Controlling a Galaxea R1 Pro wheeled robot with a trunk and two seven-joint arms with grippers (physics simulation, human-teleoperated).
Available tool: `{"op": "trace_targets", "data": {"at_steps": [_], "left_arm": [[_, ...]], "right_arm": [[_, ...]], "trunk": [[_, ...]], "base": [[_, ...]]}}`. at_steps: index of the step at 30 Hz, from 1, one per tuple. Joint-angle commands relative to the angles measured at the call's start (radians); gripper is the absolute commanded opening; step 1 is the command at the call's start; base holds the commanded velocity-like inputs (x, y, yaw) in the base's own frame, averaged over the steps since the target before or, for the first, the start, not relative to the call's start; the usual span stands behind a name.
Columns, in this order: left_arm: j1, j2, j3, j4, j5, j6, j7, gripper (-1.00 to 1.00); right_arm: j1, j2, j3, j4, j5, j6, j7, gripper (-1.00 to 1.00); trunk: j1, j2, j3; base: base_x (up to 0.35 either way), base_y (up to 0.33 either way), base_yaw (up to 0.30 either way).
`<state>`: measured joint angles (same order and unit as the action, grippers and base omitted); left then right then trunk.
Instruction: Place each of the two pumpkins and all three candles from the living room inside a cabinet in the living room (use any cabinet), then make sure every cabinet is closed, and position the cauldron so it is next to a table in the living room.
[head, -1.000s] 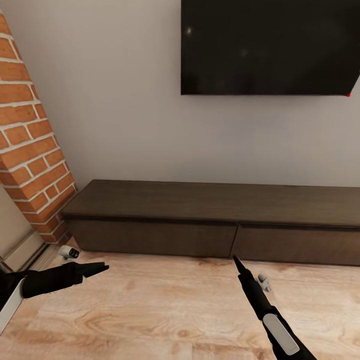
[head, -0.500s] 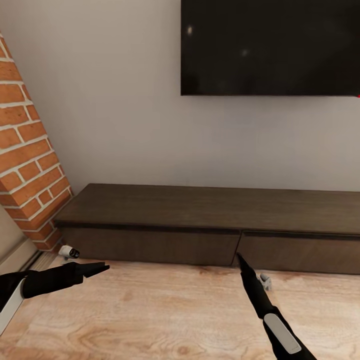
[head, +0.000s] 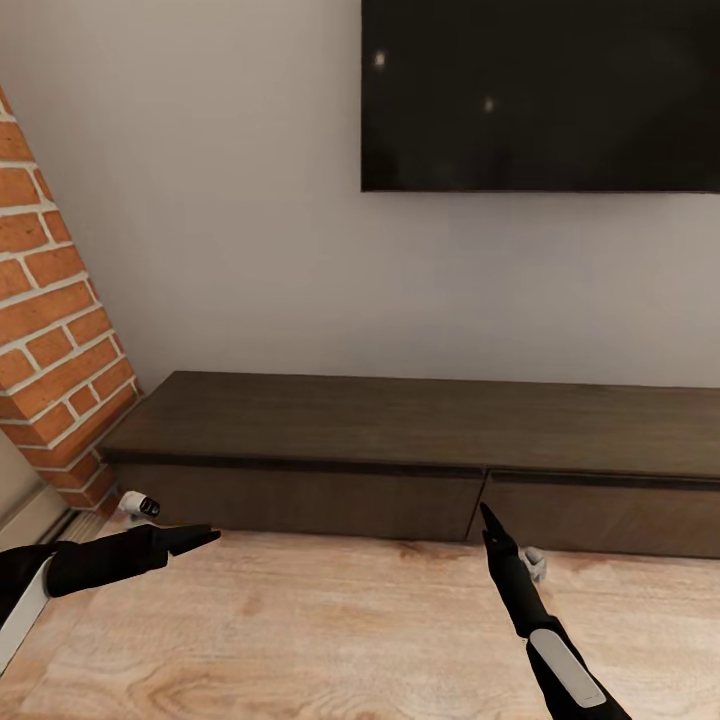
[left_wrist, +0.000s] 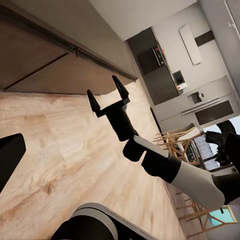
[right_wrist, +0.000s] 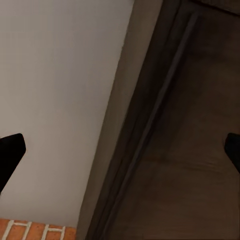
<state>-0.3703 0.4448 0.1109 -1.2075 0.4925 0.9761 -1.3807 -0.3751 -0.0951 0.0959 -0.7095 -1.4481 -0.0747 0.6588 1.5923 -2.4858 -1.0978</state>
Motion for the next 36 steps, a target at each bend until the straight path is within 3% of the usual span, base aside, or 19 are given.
{"op": "trace_targets", "data": {"at_steps": [1,18,36], "left_arm": [[0.000,0.000,0.000,0.000,0.002,0.010,-0.001,1.00],[0.000,-0.001,0.000,0.002,0.003,0.010,-0.001,1.00],[-0.001,-0.002,0.000,0.005,0.003,0.011,-0.003,1.00]], "right_arm": [[-0.001,-0.002,0.007,0.001,-0.010,-0.008,0.004,1.00],[-0.001,-0.002,0.007,0.002,-0.026,-0.011,0.013,1.00],[-0.001,-0.002,0.007,0.002,-0.027,-0.011,0.021,1.00]], "trunk": [[0.000,0.000,-0.001],[0.000,0.000,-0.001],[0.004,-0.007,-0.004]], "base": [[0.106,-0.019,0.000],[0.154,-0.002,0.000],[0.011,0.000,0.000]]}}
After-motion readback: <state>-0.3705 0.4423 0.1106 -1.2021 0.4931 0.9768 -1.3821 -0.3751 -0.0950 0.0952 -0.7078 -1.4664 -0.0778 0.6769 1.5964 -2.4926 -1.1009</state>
